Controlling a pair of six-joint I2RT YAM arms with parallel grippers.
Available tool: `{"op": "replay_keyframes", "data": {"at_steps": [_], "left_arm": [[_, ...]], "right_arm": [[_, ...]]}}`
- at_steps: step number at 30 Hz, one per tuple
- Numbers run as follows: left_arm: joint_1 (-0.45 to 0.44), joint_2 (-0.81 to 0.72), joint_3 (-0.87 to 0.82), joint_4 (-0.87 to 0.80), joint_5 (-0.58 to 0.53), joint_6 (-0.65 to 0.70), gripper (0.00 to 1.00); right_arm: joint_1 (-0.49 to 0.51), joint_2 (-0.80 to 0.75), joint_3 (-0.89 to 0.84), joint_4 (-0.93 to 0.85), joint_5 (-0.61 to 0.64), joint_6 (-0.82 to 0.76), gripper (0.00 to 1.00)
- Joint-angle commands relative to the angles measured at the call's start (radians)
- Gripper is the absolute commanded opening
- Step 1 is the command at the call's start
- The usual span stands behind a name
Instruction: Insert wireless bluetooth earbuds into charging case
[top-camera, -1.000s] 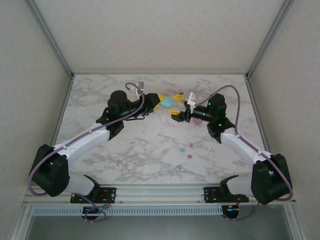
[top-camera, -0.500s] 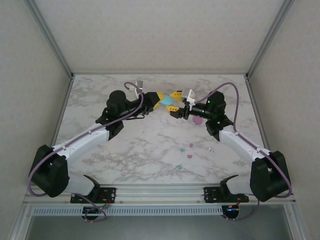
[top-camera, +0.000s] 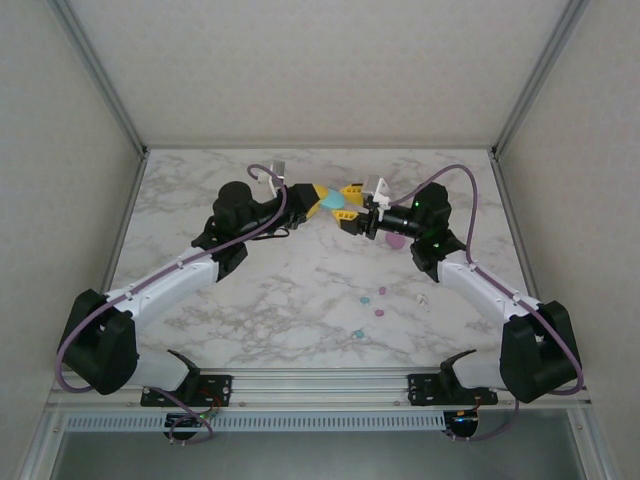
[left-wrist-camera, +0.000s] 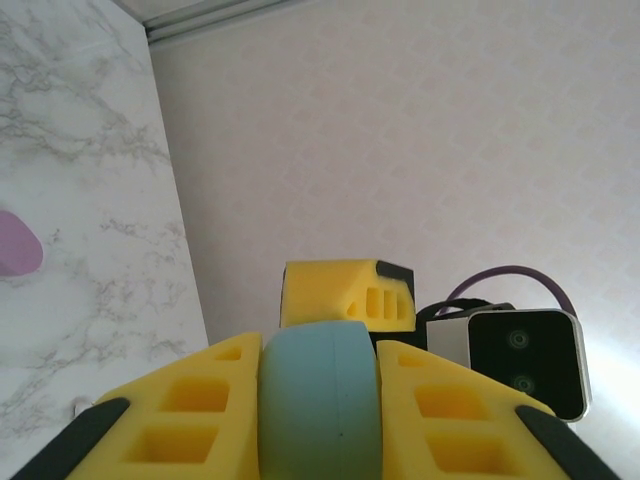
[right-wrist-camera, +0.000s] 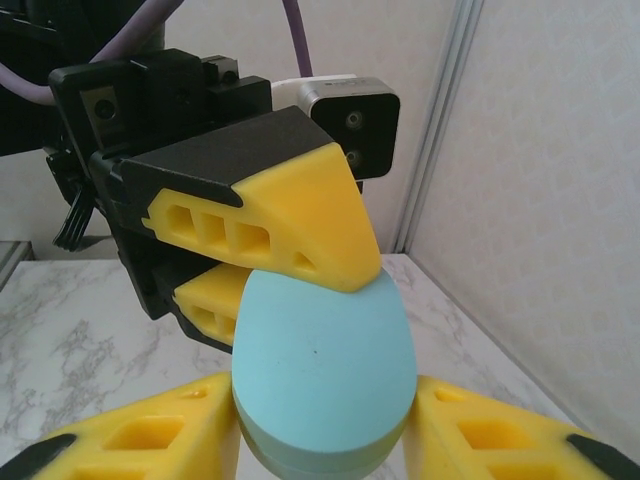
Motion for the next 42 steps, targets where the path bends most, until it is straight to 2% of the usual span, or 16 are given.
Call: {"op": "replay_keyframes", "data": {"at_steps": [1, 4, 6, 8, 12, 14, 17, 18, 21, 26, 32, 42], "left_arm": [[-0.016, -0.040, -0.016, 0.008, 0.018, 0.022, 0.32], [-0.018, -0.075, -0.009, -0.064, -0.007, 0.131, 0.44], [-0.016, -0.118, 0.005, -0.159, -0.040, 0.278, 0.65], [-0.014, -0.179, 0.007, -0.234, -0.083, 0.460, 0.74], [-0.010, -0.318, -0.042, -0.270, -0.126, 0.888, 0.82], [0.000, -0.389, -0.094, -0.259, -0.064, 1.127, 0.82], [0.029, -0.433, -0.122, -0.310, 0.044, 1.356, 0.81], [0.041, -0.429, -0.105, -0.351, 0.070, 1.389, 0.80], [0.079, -0.395, -0.055, -0.444, 0.184, 1.457, 0.75], [0.085, -0.321, -0.043, -0.402, 0.264, 1.465, 0.72], [0.087, -0.251, -0.015, -0.277, 0.349, 1.373, 0.70], [0.088, -0.192, 0.022, -0.219, 0.411, 1.284, 0.65]], "right_arm": [[-0.001, 0.003, 0.042, 0.017, -0.003, 0.019, 0.40], [-0.001, 0.001, 0.108, -0.134, -0.070, 0.013, 0.39], [-0.004, 0.007, 0.158, -0.246, -0.124, 0.010, 0.39], [-0.007, 0.014, 0.195, -0.338, -0.197, 0.002, 0.39], [-0.009, 0.017, 0.254, -0.483, -0.289, -0.036, 0.39], [-0.009, 0.019, 0.289, -0.569, -0.333, -0.078, 0.39], [-0.009, 0.024, 0.323, -0.621, -0.350, -0.091, 0.39], [-0.009, 0.024, 0.328, -0.624, -0.351, -0.088, 0.39], [-0.001, 0.020, 0.334, -0.622, -0.343, -0.085, 0.39], [0.019, 0.012, 0.350, -0.634, -0.329, -0.081, 0.39], [0.032, 0.011, 0.356, -0.650, -0.313, -0.082, 0.39], [0.036, 0.011, 0.350, -0.611, -0.311, -0.073, 0.39]]}}
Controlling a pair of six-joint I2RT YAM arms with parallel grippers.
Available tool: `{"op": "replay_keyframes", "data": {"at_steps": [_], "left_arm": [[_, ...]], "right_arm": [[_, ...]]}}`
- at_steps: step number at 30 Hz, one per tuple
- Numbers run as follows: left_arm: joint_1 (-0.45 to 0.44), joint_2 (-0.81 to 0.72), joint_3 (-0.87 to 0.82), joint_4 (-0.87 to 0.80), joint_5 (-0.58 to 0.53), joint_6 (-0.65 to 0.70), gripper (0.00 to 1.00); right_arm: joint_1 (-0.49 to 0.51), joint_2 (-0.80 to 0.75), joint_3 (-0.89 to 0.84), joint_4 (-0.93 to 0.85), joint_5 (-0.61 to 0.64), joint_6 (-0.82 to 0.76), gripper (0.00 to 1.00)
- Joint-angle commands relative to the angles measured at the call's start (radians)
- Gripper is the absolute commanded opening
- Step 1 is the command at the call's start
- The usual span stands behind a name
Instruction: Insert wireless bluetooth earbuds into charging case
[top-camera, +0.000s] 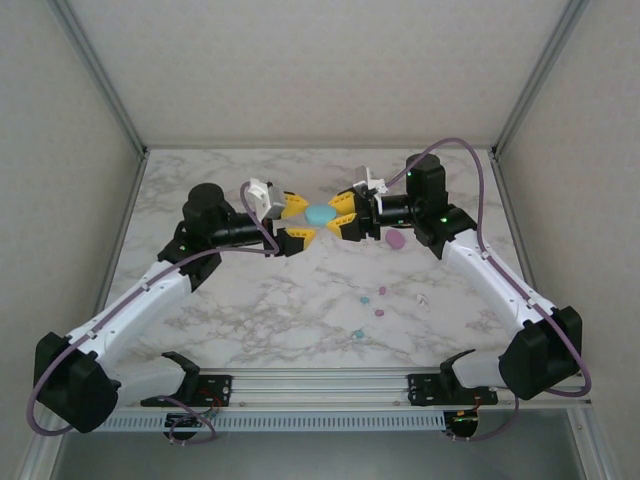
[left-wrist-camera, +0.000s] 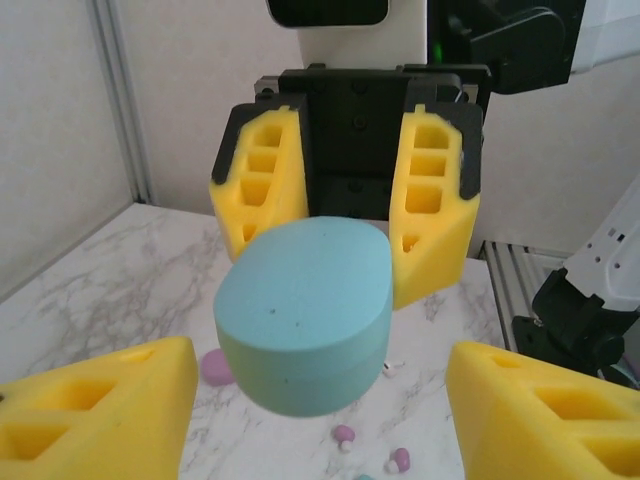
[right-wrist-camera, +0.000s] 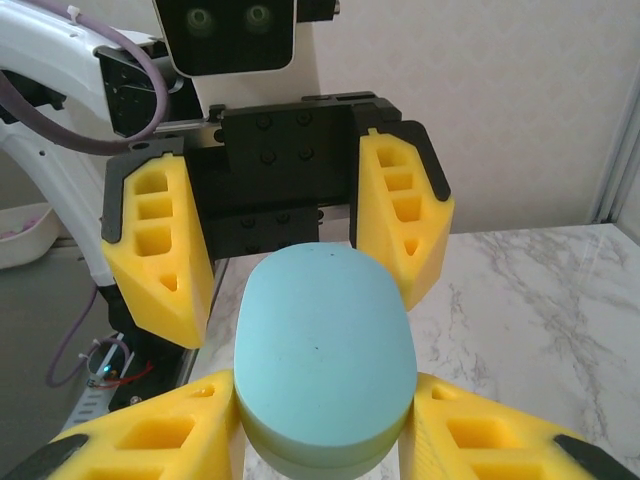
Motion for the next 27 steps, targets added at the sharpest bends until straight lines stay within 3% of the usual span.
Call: {"op": "replay_keyframes", "data": {"at_steps": [1, 8, 16, 27], "left_arm": [[0.007, 0.020, 0.039, 0.040, 0.063, -0.040, 0.63], [0.005, 0.052, 0.063, 0.046, 0.086, -0.069, 0.59], [0.004, 0.059, 0.057, 0.137, 0.086, -0.139, 0.47], [-0.015, 0.075, 0.060, 0.169, 0.079, -0.165, 0.49]], "right_arm": [[0.010, -0.007, 0.026, 0.039, -0.006, 0.005, 0.39], [0.011, -0.012, 0.009, 0.103, -0.013, 0.040, 0.39], [0.011, -0.015, -0.015, 0.161, -0.011, 0.070, 0.39], [0.012, -0.022, -0.040, 0.225, 0.003, 0.091, 0.39]]}}
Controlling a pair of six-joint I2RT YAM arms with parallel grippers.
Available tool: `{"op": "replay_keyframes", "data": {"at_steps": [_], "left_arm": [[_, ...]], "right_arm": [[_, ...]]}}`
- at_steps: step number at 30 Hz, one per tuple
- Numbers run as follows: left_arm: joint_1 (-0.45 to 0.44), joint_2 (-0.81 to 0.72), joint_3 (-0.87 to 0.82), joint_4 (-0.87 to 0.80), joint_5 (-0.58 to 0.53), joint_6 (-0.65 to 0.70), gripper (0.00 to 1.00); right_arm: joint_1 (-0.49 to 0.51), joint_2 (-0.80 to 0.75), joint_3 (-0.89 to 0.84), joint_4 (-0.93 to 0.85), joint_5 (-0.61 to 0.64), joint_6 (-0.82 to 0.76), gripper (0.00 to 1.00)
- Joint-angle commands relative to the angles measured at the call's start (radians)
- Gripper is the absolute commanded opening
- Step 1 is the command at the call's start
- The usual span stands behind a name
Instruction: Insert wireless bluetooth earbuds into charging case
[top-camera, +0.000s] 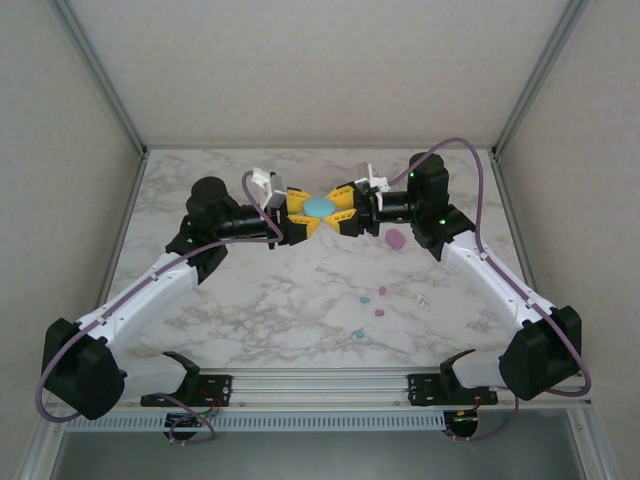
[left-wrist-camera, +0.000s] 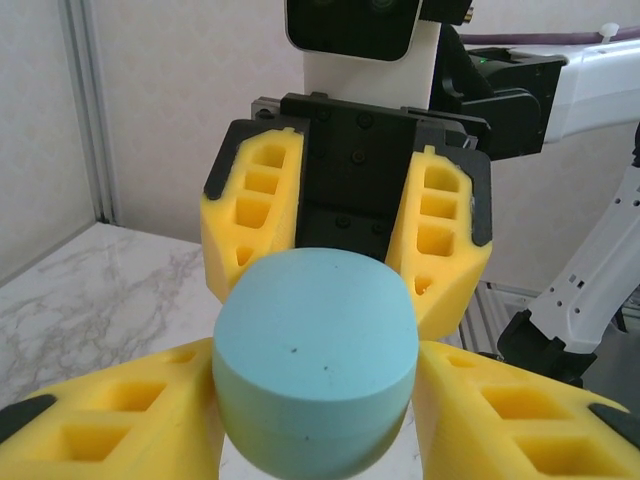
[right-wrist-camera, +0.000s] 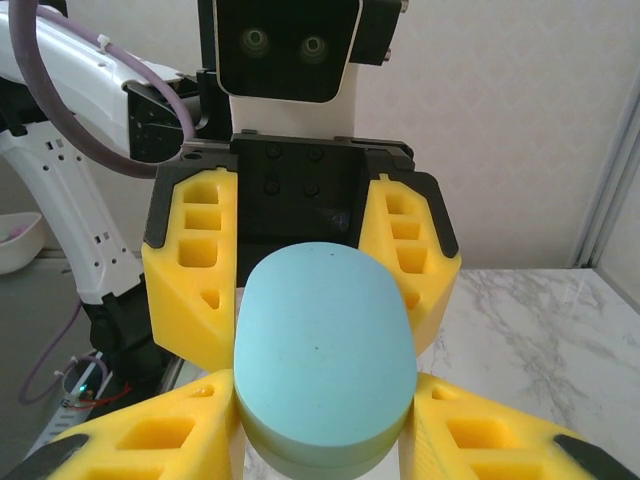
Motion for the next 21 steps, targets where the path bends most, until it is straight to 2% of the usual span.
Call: {"op": "replay_keyframes", "data": {"at_steps": [1, 15, 21], "left_arm": [[-0.013, 0.008, 0.029, 0.038, 0.030, -0.016, 0.48], [-0.018, 0.011, 0.042, 0.007, 0.028, 0.004, 0.51], [-0.023, 0.012, 0.047, 0.005, 0.028, 0.005, 0.46]], "right_arm": [[0.006, -0.021, -0.016, 0.063, 0.007, 0.030, 0.39], [0.007, -0.025, -0.034, 0.135, 0.022, 0.087, 0.39], [0.006, -0.019, -0.039, 0.166, 0.035, 0.111, 0.39]]}}
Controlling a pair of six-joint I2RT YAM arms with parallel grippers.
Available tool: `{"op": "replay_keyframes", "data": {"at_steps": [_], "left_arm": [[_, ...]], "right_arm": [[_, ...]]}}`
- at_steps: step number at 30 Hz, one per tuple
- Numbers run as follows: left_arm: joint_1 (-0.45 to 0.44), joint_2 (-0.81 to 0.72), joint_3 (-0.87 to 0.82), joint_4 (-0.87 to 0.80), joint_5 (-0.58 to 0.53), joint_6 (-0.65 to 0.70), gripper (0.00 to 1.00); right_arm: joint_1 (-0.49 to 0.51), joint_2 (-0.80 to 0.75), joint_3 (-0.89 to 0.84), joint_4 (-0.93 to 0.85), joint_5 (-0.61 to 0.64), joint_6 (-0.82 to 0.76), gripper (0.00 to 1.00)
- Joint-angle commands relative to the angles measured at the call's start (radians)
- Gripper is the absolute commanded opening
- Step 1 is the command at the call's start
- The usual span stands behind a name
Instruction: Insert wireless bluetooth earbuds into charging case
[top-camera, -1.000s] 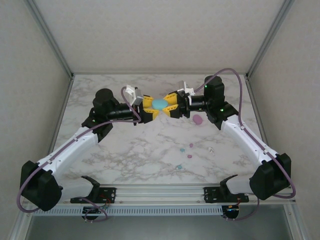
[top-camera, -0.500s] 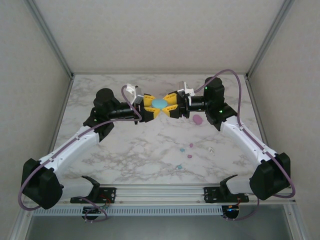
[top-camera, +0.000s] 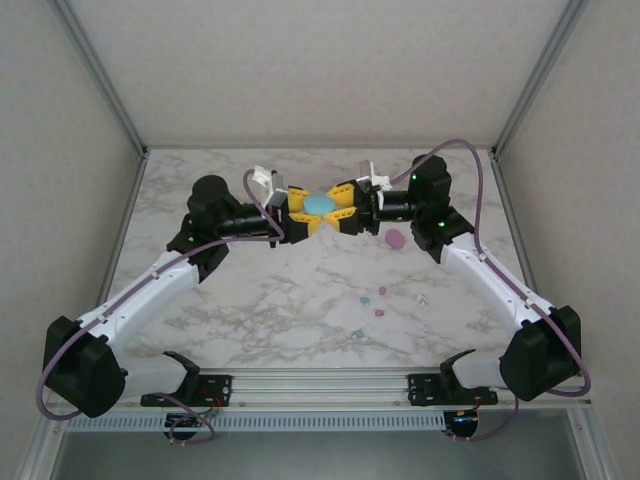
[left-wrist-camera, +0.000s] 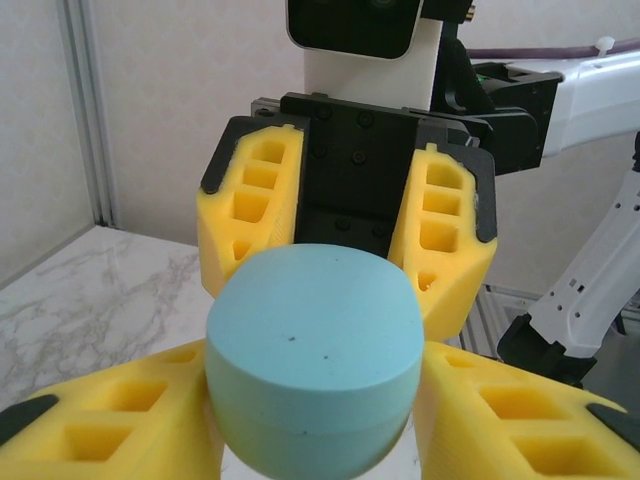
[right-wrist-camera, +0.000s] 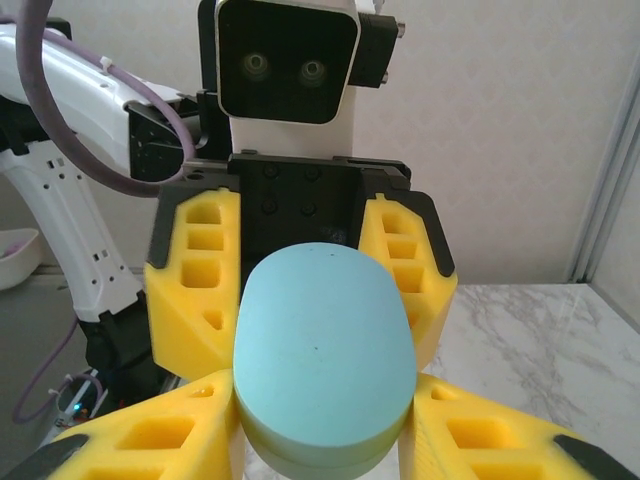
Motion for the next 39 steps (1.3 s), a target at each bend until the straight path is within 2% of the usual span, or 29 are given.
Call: {"op": "replay_keyframes", "data": {"at_steps": [1, 9, 15, 26, 31, 39], "left_arm": [[-0.019, 0.003, 0.033, 0.008, 0.031, 0.007, 0.45], [-0.024, 0.006, 0.041, -0.011, 0.027, 0.021, 0.34], [-0.024, -0.006, 0.037, -0.036, -0.007, 0.046, 0.25], [-0.025, -0.033, -0.004, -0.037, -0.078, 0.071, 0.19], [-0.025, -0.037, -0.010, -0.046, -0.082, 0.077, 0.19], [-0.026, -0.036, -0.006, -0.078, -0.084, 0.100, 0.19]], "right_arm": [[0.005, -0.015, -0.013, 0.051, 0.033, 0.025, 0.39], [0.008, -0.010, -0.015, 0.040, 0.050, 0.022, 0.40], [0.007, -0.017, -0.006, -0.020, 0.103, 0.003, 0.46], [0.008, -0.061, 0.003, -0.176, 0.214, -0.034, 0.62], [0.006, -0.045, 0.080, -0.303, 0.231, -0.012, 0.63], [0.007, -0.026, 0.128, -0.350, 0.221, 0.027, 0.66]]}}
